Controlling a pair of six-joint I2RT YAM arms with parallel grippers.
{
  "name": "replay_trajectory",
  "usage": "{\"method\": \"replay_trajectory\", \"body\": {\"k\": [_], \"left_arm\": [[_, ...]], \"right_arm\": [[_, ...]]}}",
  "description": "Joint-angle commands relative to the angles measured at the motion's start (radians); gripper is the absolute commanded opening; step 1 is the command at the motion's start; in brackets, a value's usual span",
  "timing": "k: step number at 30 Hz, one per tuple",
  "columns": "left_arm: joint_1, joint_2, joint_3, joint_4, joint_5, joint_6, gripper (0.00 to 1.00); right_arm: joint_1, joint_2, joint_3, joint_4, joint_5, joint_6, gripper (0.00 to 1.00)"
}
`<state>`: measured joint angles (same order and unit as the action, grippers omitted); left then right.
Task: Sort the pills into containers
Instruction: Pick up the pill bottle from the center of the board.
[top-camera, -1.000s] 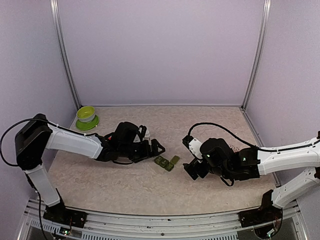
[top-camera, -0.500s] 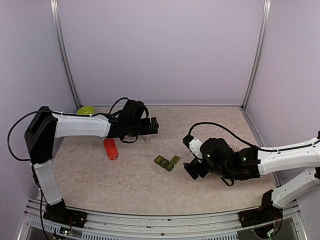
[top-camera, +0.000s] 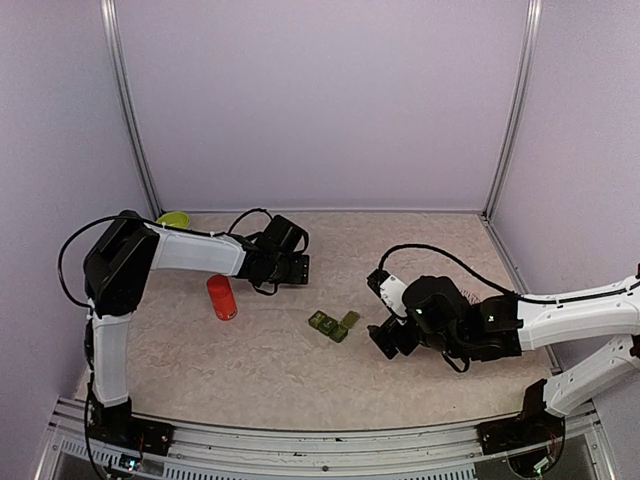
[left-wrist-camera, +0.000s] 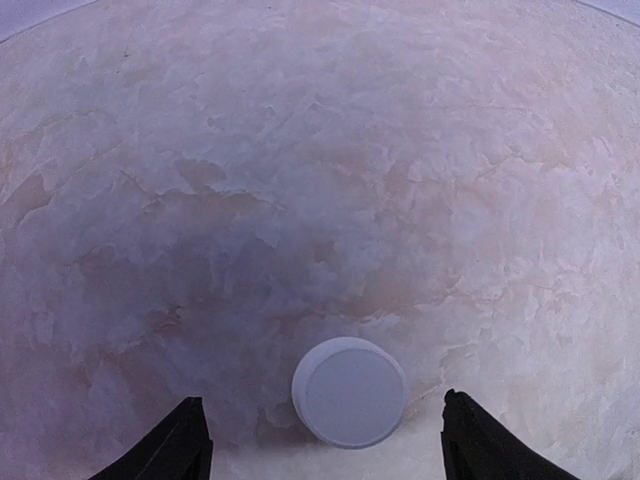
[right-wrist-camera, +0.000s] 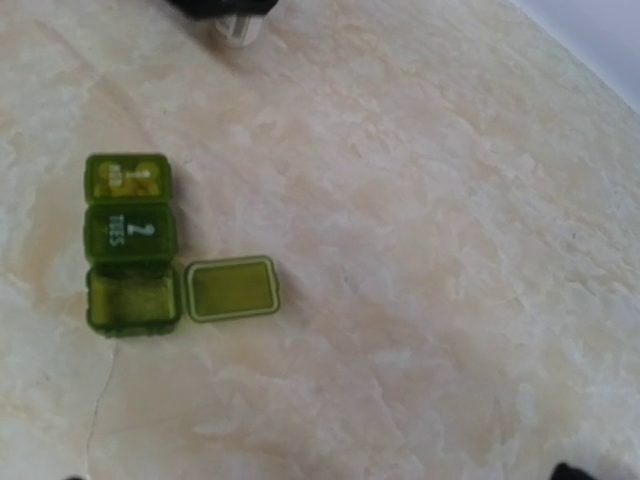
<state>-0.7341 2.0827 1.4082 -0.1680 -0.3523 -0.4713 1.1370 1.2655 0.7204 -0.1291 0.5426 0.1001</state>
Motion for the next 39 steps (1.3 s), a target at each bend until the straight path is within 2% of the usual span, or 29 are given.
{"method": "replay_trajectory", "body": {"k": [1,3,6,10,13,19,24,30,36,39], "left_arm": [[0.010,0.033,0.049,0.019,0.006,0.039,0.73],[0.012,0.041,0.055,0.023,0.006,0.044,0.66],[0.013,0.053,0.060,0.029,0.011,0.051,0.63],[0.015,0.068,0.077,0.021,0.027,0.053,0.54],[0.015,0.071,0.077,0.028,0.024,0.057,0.40],[0.015,0.051,0.054,0.050,0.023,0.066,0.19],[0.013,0.011,0.032,0.048,0.044,0.078,0.18],[0.001,-0.141,-0.074,0.116,0.162,0.097,0.18],[-0.042,-0.317,-0.203,0.194,0.359,0.099,0.19],[-0.080,-0.426,-0.324,0.310,0.477,0.117,0.20]], "right_arm": [[-0.004,0.032,-0.004,0.010,0.000,0.019,1.00],[-0.003,0.035,-0.005,0.012,-0.002,0.021,1.00],[-0.003,0.037,-0.006,0.018,-0.010,0.023,1.00],[-0.003,0.044,-0.005,0.019,-0.012,0.024,1.00],[-0.003,0.047,-0.009,0.027,-0.015,0.025,1.00],[-0.003,0.062,-0.017,0.042,-0.026,0.025,1.00],[-0.003,0.055,-0.023,0.059,-0.041,0.008,1.00],[-0.003,-0.017,-0.040,0.105,-0.135,-0.041,1.00],[-0.004,-0.141,-0.099,0.238,-0.425,-0.100,1.00],[-0.003,-0.195,-0.130,0.310,-0.539,-0.101,1.00]]}}
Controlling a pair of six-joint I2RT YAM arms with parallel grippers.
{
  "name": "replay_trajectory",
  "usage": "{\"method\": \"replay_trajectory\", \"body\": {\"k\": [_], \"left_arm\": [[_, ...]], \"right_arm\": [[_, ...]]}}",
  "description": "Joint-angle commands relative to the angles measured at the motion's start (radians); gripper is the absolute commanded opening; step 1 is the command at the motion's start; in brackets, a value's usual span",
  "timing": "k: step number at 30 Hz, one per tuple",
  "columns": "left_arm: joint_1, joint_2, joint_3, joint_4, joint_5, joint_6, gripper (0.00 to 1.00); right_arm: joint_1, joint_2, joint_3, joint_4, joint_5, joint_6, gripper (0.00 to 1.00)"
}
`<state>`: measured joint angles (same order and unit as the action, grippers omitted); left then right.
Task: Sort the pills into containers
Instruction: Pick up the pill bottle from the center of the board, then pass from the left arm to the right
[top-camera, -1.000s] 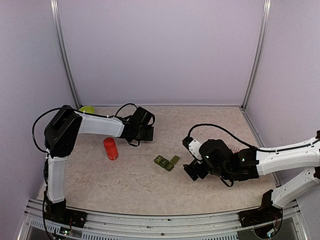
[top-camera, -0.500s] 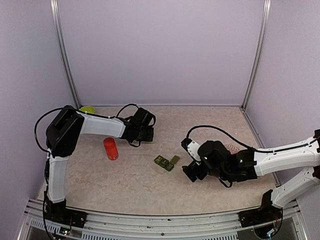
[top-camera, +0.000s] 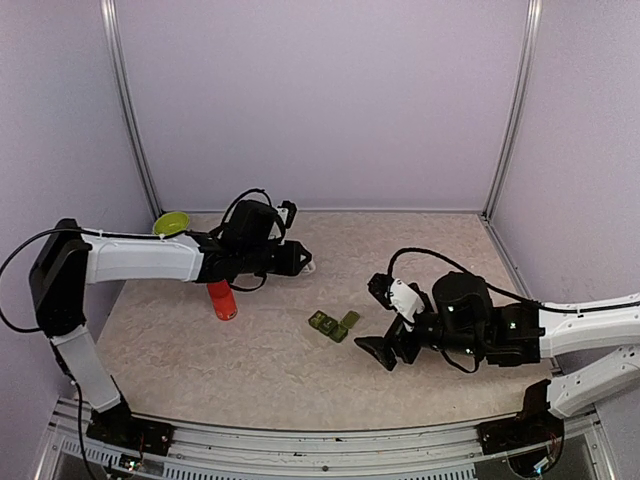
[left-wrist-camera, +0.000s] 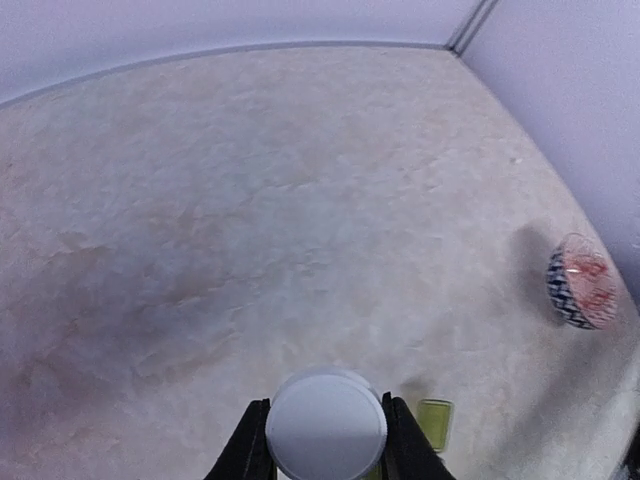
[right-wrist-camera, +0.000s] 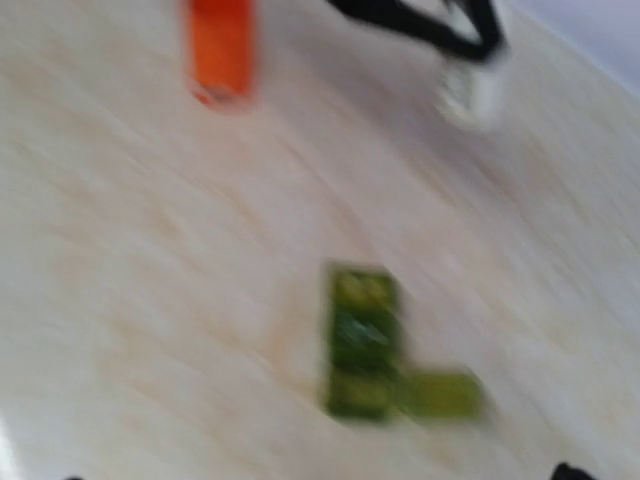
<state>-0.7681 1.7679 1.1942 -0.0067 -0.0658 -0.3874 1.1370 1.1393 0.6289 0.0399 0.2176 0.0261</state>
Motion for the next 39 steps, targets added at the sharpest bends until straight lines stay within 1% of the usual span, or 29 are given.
{"method": "replay_trajectory", "body": {"k": [1,3,4,6,8,12,18,23,25,26,27,32,36,39], "left_arm": [[-0.062,-0.144,-0.148,0.184,0.222,0.037,0.20],[-0.103,-0.197,-0.209,0.253,0.285,0.051,0.20],[-0.125,-0.222,-0.238,0.295,0.339,0.065,0.20],[-0.174,-0.263,-0.290,0.370,0.388,0.084,0.21],[-0.215,-0.294,-0.325,0.422,0.421,0.104,0.21],[-0.260,-0.338,-0.378,0.507,0.489,0.117,0.21],[-0.294,-0.384,-0.448,0.646,0.560,0.118,0.23],[-0.335,-0.359,-0.438,0.650,0.575,0.142,0.23],[-0.344,-0.352,-0.436,0.657,0.580,0.145,0.23],[-0.348,-0.350,-0.435,0.657,0.579,0.146,0.23],[-0.350,-0.350,-0.436,0.658,0.578,0.149,0.23],[-0.352,-0.365,-0.440,0.647,0.556,0.168,0.24],[-0.353,-0.364,-0.420,0.599,0.533,0.193,0.24],[-0.354,-0.357,-0.406,0.563,0.520,0.205,0.24]], "right_arm": [[-0.003,-0.082,-0.046,0.161,-0.236,-0.025,1.00],[-0.005,-0.105,-0.057,0.195,-0.276,-0.014,1.00],[-0.005,-0.111,-0.060,0.211,-0.302,-0.010,1.00],[-0.005,-0.123,-0.066,0.243,-0.346,-0.005,1.00],[-0.005,-0.127,-0.073,0.269,-0.352,0.008,0.99],[-0.005,-0.128,-0.070,0.275,-0.344,0.030,0.95],[-0.005,-0.118,-0.074,0.283,-0.383,0.056,0.87],[-0.006,-0.102,-0.068,0.304,-0.451,0.060,0.79],[-0.006,-0.089,-0.062,0.307,-0.461,0.062,0.74],[-0.006,-0.081,-0.059,0.305,-0.462,0.063,0.70],[-0.005,-0.073,-0.053,0.299,-0.467,0.062,0.63],[-0.005,-0.039,-0.032,0.281,-0.512,0.063,0.43],[-0.006,-0.042,-0.028,0.273,-0.501,0.066,0.42],[-0.005,-0.065,-0.034,0.273,-0.479,0.069,0.48]]}}
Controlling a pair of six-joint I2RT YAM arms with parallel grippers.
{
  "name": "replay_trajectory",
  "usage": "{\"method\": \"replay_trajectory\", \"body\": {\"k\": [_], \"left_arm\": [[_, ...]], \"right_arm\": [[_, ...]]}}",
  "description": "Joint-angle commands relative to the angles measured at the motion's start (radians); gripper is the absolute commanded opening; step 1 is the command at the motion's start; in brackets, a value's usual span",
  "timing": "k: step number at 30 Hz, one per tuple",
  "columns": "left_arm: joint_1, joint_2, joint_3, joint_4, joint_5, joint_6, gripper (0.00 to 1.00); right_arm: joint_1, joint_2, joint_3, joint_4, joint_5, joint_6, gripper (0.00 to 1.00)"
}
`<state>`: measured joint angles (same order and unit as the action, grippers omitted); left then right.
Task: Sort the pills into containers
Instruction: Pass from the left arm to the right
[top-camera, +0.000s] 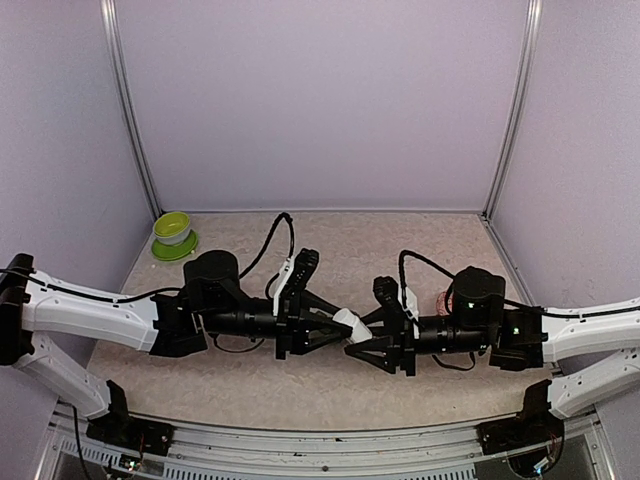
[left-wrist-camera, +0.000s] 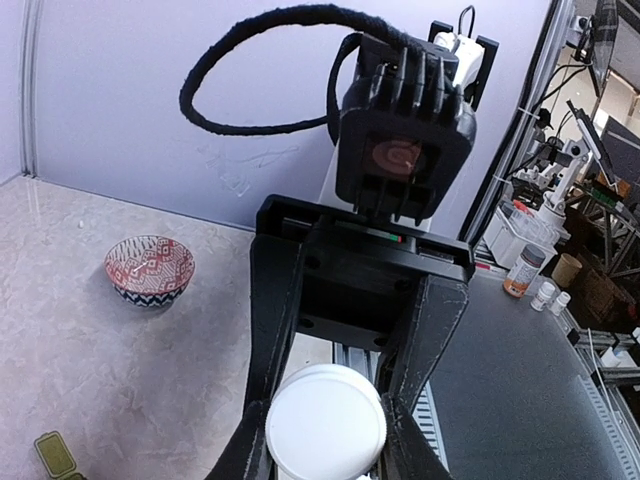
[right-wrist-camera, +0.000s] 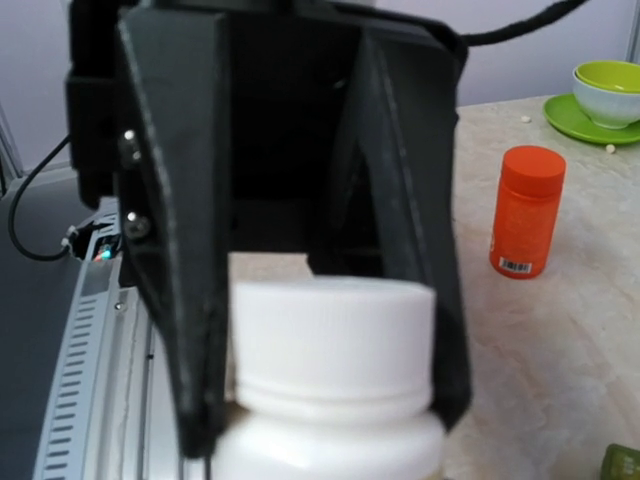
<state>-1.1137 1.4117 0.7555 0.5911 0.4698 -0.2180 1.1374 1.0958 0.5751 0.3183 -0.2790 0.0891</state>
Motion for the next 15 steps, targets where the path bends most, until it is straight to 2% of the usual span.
{"method": "replay_trajectory", "body": {"k": [1,4,15], "left_arm": [[-0.009,-0.003,0.032,-0.040,-0.020,0.036,0.23],[-0.009,-0.009,0.018,-0.030,-0.033,0.036,0.23],[-0.009,-0.005,0.017,-0.001,-0.043,0.022,0.23]], "right_arm": [[-0.007,-0.031,0.015,-0.002,0.023,0.007,0.50],[-0.007,-0.058,-0.003,0.013,0.028,0.005,0.51],[-0.006,-0.006,0.021,-0.014,-0.013,-0.003,0.41]]}}
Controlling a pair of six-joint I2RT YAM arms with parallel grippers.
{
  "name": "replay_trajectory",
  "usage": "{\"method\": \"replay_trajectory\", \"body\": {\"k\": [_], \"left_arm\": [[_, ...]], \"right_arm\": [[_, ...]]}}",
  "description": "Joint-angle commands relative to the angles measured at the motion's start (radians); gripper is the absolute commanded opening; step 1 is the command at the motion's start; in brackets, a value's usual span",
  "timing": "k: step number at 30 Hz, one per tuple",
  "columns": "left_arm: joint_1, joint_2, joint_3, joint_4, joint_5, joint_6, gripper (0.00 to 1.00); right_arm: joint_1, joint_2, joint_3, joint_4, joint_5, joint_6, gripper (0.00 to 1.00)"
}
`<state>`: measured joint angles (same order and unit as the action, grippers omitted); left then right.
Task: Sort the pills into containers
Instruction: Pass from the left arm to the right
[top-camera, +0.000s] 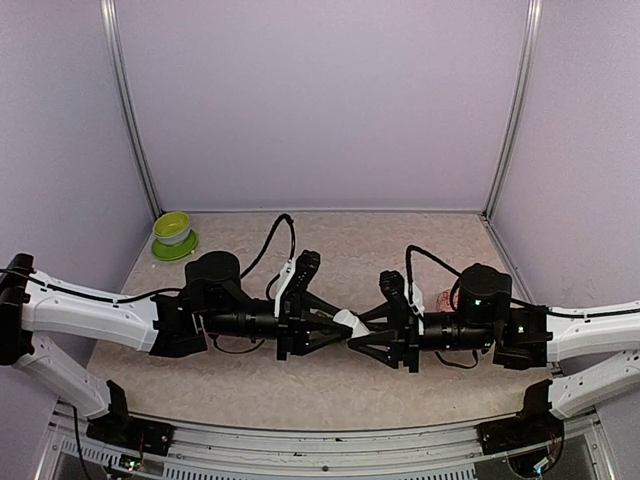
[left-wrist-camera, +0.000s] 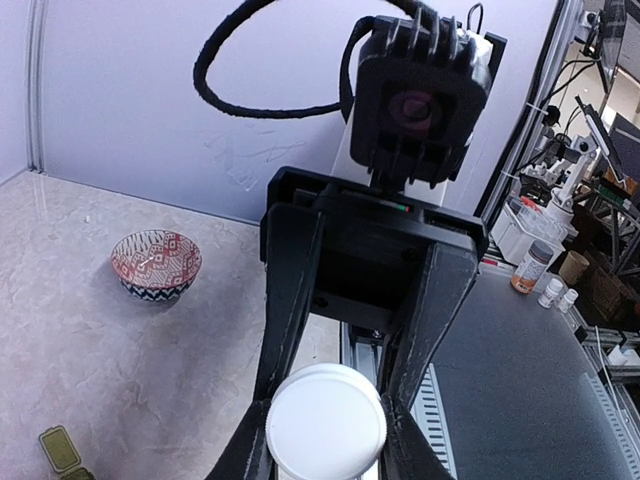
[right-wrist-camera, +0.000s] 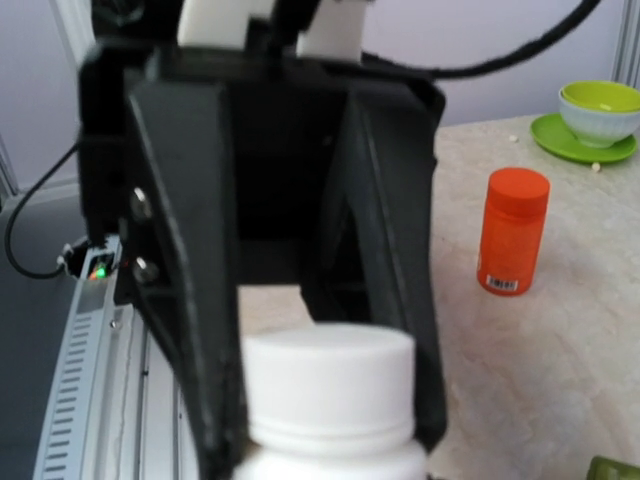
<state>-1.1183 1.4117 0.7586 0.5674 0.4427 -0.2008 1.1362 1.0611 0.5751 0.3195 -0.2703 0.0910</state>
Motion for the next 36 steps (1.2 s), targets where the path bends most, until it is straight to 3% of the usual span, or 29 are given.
{"method": "replay_trajectory", "body": {"k": [1,10,18,22,30,36], "left_arm": [[-0.005,-0.006,0.015,0.023,-0.017,0.004,0.23],[-0.005,0.002,0.006,0.030,-0.015,-0.006,0.24],[-0.005,-0.024,-0.035,0.070,-0.012,-0.010,0.61],[-0.003,-0.060,-0.057,0.060,0.026,0.055,0.71],[-0.002,-0.093,-0.032,-0.076,0.120,0.188,0.71],[-0.003,-0.088,-0.018,-0.105,0.153,0.210,0.64]], "right_arm": [[-0.004,0.032,0.022,-0.012,-0.022,-0.005,0.40],[-0.005,0.014,0.002,0.005,0.005,0.003,0.24],[-0.005,-0.003,-0.003,-0.021,-0.006,0.001,0.24],[-0.006,0.008,0.009,-0.041,-0.074,0.014,0.24],[-0.006,-0.016,0.009,-0.045,-0.238,0.056,0.24],[-0.006,-0.010,0.025,-0.057,-0.254,0.076,0.25]]}}
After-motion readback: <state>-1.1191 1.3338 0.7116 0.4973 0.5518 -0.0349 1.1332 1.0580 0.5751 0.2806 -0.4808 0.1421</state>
